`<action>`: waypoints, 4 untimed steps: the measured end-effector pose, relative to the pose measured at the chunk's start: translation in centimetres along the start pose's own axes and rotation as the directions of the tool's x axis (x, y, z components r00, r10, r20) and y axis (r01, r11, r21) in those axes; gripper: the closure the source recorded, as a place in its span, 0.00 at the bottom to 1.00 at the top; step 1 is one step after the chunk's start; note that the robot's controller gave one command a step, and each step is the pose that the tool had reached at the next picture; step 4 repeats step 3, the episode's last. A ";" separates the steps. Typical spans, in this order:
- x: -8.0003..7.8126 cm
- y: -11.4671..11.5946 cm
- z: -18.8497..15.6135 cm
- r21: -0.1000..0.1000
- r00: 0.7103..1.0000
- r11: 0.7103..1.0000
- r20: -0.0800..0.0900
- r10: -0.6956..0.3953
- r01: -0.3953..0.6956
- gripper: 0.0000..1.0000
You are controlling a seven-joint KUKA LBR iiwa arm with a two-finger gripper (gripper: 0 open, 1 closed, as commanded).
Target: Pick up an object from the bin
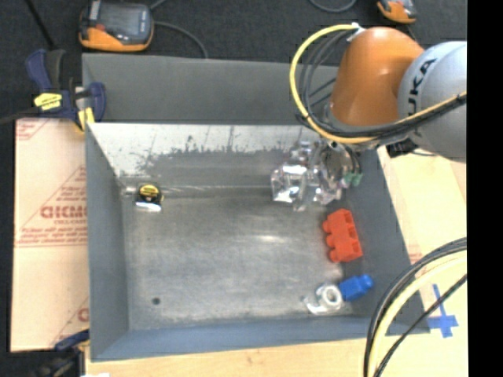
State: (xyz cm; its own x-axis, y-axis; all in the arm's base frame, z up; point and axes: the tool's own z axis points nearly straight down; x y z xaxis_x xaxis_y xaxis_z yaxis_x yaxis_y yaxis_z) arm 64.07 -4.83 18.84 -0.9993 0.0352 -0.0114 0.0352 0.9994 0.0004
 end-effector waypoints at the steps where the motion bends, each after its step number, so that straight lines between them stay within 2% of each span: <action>1: 5.3 -1.6 -4.0 0.001 0.994 0.994 -0.010 -0.112 0.112 1.00; 2: 7.9 -3.6 -0.3 -0.003 0.954 0.954 -0.015 -0.299 0.299 1.00; 3: 3.9 -2.6 -9.7 0.002 0.955 0.955 0.001 -0.298 0.298 1.00; 4: 3.9 -2.6 -9.7 0.002 0.955 0.955 0.001 -0.298 0.298 1.00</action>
Offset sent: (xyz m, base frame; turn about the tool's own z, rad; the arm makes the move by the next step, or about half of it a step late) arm -0.0532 -0.0122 0.0382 -0.1153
